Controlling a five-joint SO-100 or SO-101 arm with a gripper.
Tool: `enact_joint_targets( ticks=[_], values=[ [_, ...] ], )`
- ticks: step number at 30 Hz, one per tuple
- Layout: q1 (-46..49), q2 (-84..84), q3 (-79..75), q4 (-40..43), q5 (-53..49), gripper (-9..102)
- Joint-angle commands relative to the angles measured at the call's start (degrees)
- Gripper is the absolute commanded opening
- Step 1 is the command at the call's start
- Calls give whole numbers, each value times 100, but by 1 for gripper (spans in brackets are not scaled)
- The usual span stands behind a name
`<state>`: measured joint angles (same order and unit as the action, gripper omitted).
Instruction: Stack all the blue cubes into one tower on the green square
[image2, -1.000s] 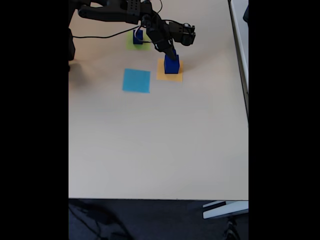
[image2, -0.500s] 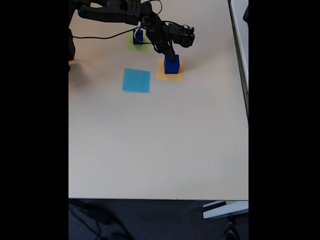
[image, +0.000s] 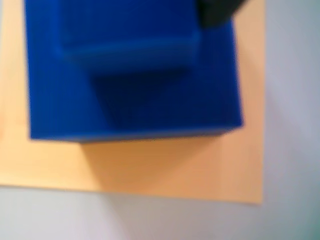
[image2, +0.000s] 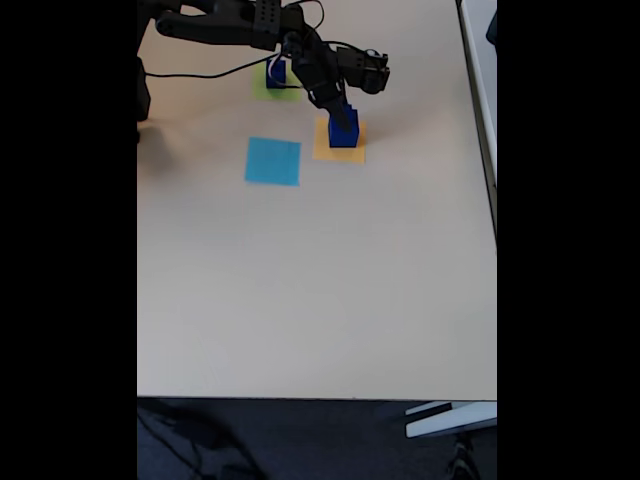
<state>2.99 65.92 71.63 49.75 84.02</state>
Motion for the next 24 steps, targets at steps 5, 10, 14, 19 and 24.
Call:
enact_joint_targets(
  ticks=[5, 10, 14, 19, 24],
  values=[
    [-185, 782, -633, -167, -44, 30],
    [-396, 1178, -800, -229, -202, 30],
    [-659, 1573, -817, -141, -114, 30],
    [-1204, 1881, -791, 475, 633, 30],
    [-1767, 2101, -360, 905, 1538, 30]
  ],
)
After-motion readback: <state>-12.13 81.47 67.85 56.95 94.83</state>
